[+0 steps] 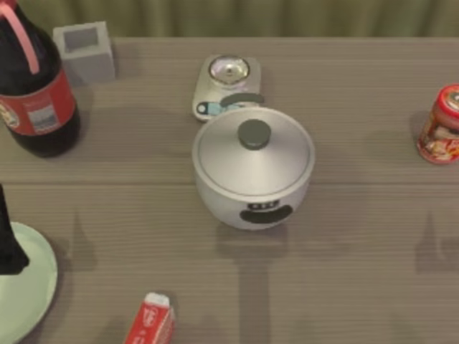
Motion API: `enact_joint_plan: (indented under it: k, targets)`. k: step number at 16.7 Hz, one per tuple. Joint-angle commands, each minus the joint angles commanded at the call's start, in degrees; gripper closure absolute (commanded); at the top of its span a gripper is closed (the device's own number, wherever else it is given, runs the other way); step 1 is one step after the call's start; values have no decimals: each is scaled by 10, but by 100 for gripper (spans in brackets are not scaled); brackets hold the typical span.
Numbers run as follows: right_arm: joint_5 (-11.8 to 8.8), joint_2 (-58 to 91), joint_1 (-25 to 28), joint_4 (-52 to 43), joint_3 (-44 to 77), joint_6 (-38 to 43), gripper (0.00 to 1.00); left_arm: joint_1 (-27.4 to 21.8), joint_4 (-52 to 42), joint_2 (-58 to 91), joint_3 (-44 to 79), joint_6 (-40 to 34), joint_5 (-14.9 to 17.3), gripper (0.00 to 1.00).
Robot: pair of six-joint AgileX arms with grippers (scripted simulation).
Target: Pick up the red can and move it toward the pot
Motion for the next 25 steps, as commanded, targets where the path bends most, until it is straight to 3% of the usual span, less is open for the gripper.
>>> enact_joint_plan:
  k: [5, 10, 16, 25]
  targets:
    - [2, 32, -3, -27, 27, -6, 0, 0, 0, 0, 0, 0, 0, 0]
    - [10, 196, -12, -151, 160, -37, 0, 0, 0, 0, 0, 0, 0, 0]
    - [20, 511, -21, -368, 428, -107, 0, 0, 0, 0, 0, 0, 0, 0]
    - [22, 1038, -18, -692, 927, -252, 0, 0, 0, 0, 0, 0, 0, 0]
